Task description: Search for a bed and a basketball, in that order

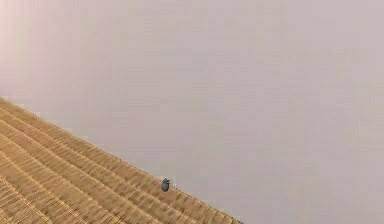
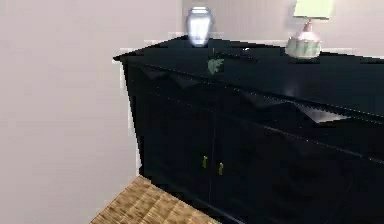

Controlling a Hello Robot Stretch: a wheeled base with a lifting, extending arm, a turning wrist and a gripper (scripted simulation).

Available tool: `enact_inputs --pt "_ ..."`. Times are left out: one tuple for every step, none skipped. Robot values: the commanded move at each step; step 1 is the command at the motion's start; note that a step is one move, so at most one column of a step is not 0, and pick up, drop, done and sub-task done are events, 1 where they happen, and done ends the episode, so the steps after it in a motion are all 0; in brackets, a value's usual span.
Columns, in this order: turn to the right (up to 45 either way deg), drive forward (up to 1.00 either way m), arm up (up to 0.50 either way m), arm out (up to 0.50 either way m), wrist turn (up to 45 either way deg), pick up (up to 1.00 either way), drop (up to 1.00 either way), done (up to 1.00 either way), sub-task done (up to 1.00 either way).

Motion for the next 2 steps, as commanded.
enact_inputs --pt "-45.0 0.0 0.0 0.0 0.0 0.0 0.0 0.0 0.0" --pt "-24.0 0.0 0.0 0.0 0.0 0.0 0.0 0.0 0.0"
